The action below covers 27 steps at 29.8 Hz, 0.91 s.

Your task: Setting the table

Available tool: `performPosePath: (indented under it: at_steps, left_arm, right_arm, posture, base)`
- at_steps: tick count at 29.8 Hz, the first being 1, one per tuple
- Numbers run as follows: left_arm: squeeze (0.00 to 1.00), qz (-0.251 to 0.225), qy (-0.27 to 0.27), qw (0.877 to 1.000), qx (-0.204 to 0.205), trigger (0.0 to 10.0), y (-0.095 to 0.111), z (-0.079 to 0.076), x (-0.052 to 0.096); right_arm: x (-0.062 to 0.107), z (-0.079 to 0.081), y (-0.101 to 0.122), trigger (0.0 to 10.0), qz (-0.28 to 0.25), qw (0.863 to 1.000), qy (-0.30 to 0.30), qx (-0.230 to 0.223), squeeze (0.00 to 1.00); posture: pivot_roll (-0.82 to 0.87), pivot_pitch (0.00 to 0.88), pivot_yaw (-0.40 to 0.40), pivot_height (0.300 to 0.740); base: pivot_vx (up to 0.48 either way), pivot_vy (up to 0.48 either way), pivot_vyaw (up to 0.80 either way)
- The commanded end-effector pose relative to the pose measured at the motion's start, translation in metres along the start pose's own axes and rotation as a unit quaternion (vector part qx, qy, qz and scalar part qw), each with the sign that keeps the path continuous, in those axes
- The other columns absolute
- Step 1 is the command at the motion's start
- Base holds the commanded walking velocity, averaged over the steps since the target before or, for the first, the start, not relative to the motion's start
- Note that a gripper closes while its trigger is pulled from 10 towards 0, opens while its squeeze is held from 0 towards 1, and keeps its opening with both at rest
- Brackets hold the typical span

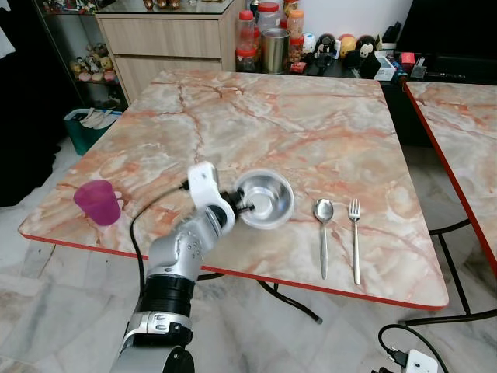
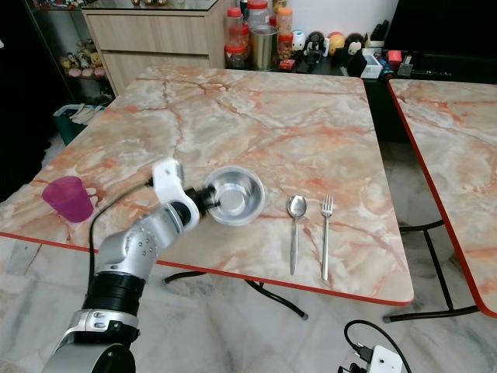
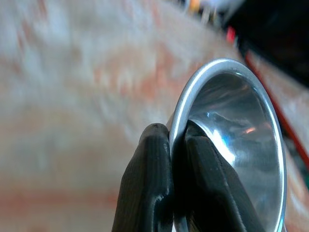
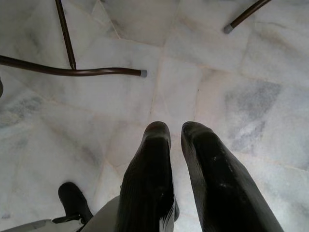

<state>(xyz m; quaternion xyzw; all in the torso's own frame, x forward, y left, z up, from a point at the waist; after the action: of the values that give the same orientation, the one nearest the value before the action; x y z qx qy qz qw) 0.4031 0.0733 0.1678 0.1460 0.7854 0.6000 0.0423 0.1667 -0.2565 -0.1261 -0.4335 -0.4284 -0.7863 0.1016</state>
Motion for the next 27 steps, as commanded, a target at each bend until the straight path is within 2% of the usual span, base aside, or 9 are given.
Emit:
performPosePath:
  at_steps: [1, 3, 5, 6, 8, 14, 15, 21, 27]
  left_arm:
    - [0.00, -0.053, 0.013, 0.998, -0.027, 10.0, 0.017, 0.004, 0.003]
    - [0.00, -0.074, 0.019, 0.996, -0.038, 10.0, 0.022, 0.007, 0.005]
    - [0.00, -0.103, 0.025, 0.991, -0.086, 10.0, 0.028, 0.010, 0.009]
    - [0.00, -0.107, 0.026, 0.990, -0.094, 10.0, 0.029, 0.011, 0.010]
    - [0.00, -0.147, 0.027, 0.982, -0.115, 10.0, 0.041, 0.011, 0.015]
    - [0.00, -0.177, 0.048, 0.972, -0.149, 10.0, 0.048, 0.015, 0.021]
    - [0.00, -0.187, 0.049, 0.967, -0.167, 10.0, 0.049, 0.015, 0.022]
    - [0.00, -0.209, 0.055, 0.957, -0.191, 10.0, 0.052, 0.012, 0.023]
    - [0.00, -0.211, 0.059, 0.956, -0.193, 10.0, 0.053, 0.011, 0.022]
  right_arm:
    - [0.001, -0.004, 0.000, 10.0, -0.004, 1.000, -0.007, -0.003, 0.00]
    - [0.001, -0.004, 0.000, 10.0, -0.007, 1.000, -0.007, -0.004, 0.00]
    - [0.002, -0.004, 0.000, 10.0, -0.011, 1.000, -0.008, -0.009, 0.00]
    - [0.002, -0.004, 0.000, 10.0, -0.012, 1.000, -0.008, -0.010, 0.00]
    - [0.002, -0.004, 0.000, 10.0, -0.014, 1.000, -0.008, -0.010, 0.00]
    - [0.002, -0.005, 0.000, 10.0, -0.018, 1.000, -0.010, -0.009, 0.00]
    - [0.003, -0.005, 0.000, 10.0, -0.019, 1.000, -0.010, -0.009, 0.00]
    - [0.003, -0.006, 0.000, 10.0, -0.021, 1.000, -0.012, -0.004, 0.00]
    - [0.003, -0.007, 0.000, 10.0, -0.022, 1.000, -0.012, -0.002, 0.00]
  posture:
    - [0.06, 0.011, -0.007, 0.740]
    - [0.06, 0.012, -0.005, 0.740]
    - [0.06, 0.012, -0.004, 0.740]
    - [0.06, 0.009, -0.003, 0.740]
    - [0.06, 0.009, -0.004, 0.740]
    - [0.06, 0.000, -0.006, 0.740]
    - [0.06, 0.000, -0.005, 0.740]
    - [0.06, 0.000, -0.012, 0.740]
    - [0.06, 0.000, -0.011, 0.740]
  base:
    - [0.000, 0.000, 0.00]
    - [0.000, 0.000, 0.00]
    - [0.000, 0.000, 0.00]
    - [0.000, 0.000, 0.00]
    - [0.000, 0.000, 0.00]
    - [0.000, 0.000, 0.00]
    - [0.000, 0.000, 0.00]
    - [0.000, 0.000, 0.00]
    - [0.000, -0.317, 0.00]
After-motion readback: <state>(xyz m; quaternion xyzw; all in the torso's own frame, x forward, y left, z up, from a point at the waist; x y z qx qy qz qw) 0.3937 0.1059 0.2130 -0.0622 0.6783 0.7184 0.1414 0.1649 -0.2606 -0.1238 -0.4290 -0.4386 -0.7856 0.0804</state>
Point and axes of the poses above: a point about 5 cm out from each wrist's last joint towards the gripper, its own x axis pointing back from the gripper into the wrist, its own y axis along the axis of the wrist's last joint, z = x × y, the point moved 5 cm from there along -x, pointing out of the wrist towards the gripper, and after that the axes turned 14 degrees about -x, right-handed, at the moved point
